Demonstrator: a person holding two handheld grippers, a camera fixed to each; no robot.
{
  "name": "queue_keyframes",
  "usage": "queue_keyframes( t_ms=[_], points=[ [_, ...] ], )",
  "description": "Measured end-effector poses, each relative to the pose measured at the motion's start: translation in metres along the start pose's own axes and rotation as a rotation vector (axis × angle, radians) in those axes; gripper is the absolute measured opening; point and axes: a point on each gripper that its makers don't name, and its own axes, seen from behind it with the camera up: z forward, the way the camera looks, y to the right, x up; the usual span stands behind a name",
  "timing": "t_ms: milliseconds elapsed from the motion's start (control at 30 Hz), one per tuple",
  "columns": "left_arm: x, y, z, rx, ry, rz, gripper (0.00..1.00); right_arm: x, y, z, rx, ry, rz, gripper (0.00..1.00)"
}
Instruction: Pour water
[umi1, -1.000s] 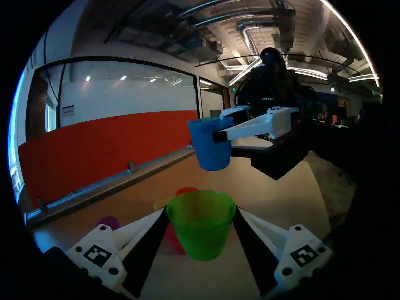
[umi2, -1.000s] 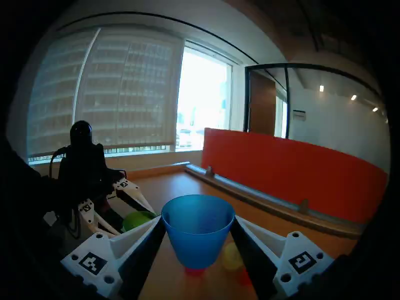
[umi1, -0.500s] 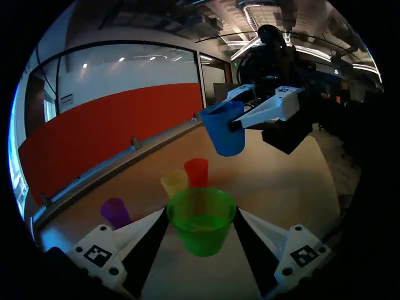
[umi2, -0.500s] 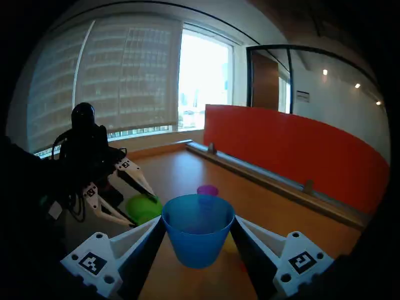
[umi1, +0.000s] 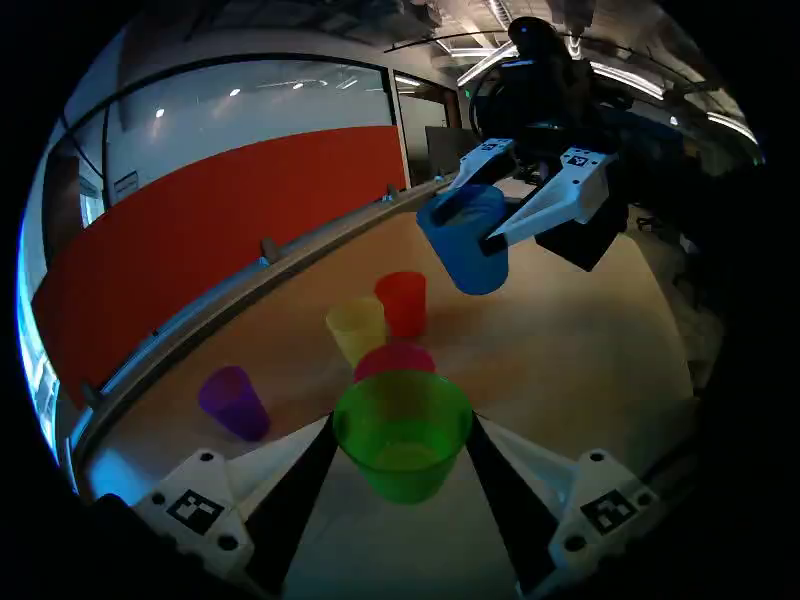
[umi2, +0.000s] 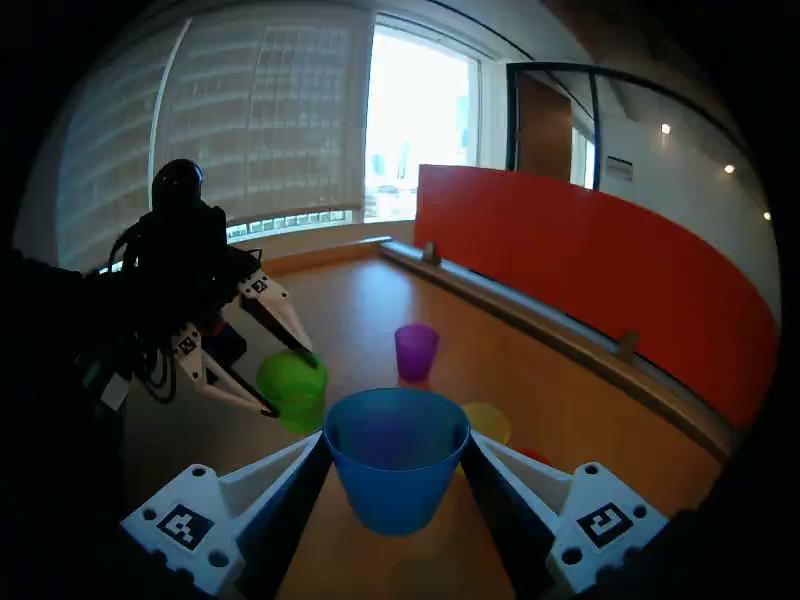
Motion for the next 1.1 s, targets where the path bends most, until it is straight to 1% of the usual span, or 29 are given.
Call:
queue_keyframes(
  t_ms=[167, 467, 667, 800, 967, 1100],
  points=[
    [-0.008, -0.004, 0.004, -0.006, -0.032, -0.003, 0.88, -0.018, 0.001, 0.006, 0.014, -0.052, -0.01, 0.9],
    [-0.031, -0.01, 0.012, -0.029, -0.128, -0.011, 0.88, -0.05, 0.001, 0.017, 0.036, -0.149, -0.022, 0.9],
    [-0.04, -0.016, 0.016, -0.042, -0.171, -0.024, 0.88, -0.069, 0.001, 0.024, 0.05, -0.203, -0.045, 0.9],
    [-0.046, -0.018, 0.019, -0.054, -0.202, -0.024, 0.88, -0.079, 0.001, 0.029, 0.053, -0.228, -0.053, 0.9],
    [-0.055, -0.019, 0.024, -0.07, -0.233, -0.016, 0.88, -0.088, 0.001, 0.036, 0.061, -0.248, -0.051, 0.91],
    [-0.057, -0.018, 0.028, -0.081, -0.237, -0.023, 0.88, -0.092, 0.001, 0.04, 0.064, -0.255, -0.055, 0.9]
  ],
)
